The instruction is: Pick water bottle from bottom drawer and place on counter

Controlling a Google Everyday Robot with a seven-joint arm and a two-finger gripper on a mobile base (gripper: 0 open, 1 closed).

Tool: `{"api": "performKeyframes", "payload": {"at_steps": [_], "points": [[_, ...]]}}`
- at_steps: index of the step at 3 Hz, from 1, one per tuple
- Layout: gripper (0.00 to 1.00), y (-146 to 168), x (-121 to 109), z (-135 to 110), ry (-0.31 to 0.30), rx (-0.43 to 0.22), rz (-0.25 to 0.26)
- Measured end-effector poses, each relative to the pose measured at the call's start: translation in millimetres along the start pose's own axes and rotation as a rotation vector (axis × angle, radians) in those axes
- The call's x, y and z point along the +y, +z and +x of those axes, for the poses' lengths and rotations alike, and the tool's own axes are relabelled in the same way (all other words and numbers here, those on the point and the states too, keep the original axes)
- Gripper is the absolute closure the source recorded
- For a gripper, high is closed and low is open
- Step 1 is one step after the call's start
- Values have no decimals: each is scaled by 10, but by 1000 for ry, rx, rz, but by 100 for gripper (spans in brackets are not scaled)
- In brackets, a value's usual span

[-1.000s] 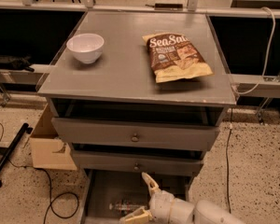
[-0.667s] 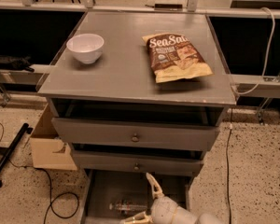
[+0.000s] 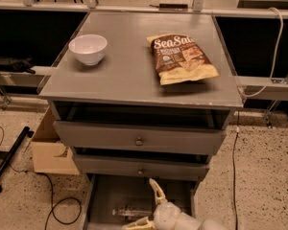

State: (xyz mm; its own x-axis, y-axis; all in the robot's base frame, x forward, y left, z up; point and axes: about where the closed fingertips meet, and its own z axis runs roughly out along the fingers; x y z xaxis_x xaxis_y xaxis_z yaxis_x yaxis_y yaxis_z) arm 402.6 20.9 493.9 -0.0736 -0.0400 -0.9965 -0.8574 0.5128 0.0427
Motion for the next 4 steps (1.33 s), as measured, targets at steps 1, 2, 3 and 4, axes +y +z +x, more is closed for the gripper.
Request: {"api": "performKeyframes", "payload": {"at_steps": [1, 2, 3, 4], "points": [[0, 237, 83, 135, 30, 0, 2], [0, 593, 40, 232, 8, -1, 19], [0, 631, 45, 258, 9, 3, 12], [0, 698, 61, 319, 14, 14, -11]]}}
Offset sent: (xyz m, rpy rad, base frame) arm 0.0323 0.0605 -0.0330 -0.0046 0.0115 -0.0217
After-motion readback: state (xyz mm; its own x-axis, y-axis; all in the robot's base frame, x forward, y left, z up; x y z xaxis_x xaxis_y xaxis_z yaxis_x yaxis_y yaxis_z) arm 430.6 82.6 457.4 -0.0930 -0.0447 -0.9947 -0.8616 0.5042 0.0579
